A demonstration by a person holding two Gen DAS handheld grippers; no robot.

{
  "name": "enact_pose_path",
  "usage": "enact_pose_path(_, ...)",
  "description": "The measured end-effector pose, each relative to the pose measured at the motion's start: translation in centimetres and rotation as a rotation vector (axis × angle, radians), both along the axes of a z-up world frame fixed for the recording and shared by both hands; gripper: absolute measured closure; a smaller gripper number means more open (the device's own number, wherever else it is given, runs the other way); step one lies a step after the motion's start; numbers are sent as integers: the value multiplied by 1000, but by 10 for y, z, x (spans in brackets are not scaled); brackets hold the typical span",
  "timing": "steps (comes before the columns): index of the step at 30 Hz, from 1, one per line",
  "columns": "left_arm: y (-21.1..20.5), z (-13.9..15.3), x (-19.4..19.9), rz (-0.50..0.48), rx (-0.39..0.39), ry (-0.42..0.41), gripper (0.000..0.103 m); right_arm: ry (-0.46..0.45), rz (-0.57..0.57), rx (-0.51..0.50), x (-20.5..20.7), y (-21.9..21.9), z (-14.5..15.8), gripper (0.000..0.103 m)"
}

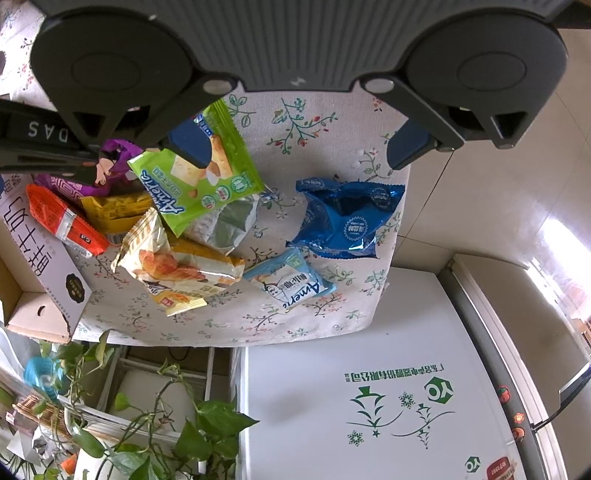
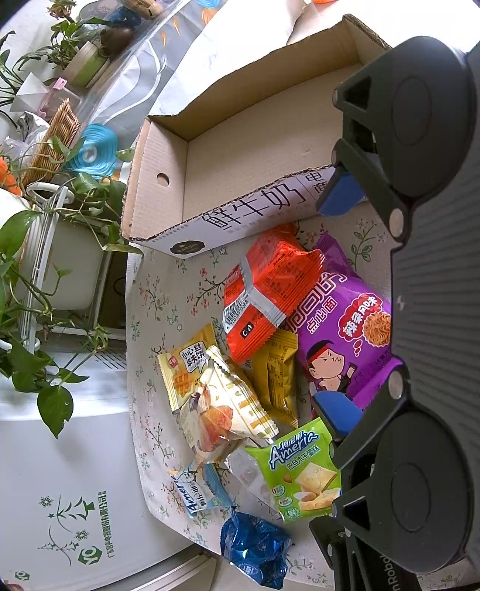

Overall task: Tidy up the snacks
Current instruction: 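Lower the right tool onto the purple noodle-snack bag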

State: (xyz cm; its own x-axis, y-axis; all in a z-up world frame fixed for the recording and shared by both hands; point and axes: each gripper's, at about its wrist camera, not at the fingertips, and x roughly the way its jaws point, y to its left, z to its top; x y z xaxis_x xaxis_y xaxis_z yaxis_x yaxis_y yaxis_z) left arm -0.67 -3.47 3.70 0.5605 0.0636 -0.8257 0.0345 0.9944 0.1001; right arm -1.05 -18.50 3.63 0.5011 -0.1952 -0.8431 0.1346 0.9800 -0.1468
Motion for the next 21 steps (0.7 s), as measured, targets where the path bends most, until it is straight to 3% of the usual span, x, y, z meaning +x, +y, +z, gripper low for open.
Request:
enact_pose_path(15, -1, 1, 0, -3, -7, -6, 3, -3, 6, 7, 0, -2, 0, 0)
enact_pose_path(21, 4, 2, -1, -17, -73, -3, 3, -7, 18, 58, -1, -10, 3, 0)
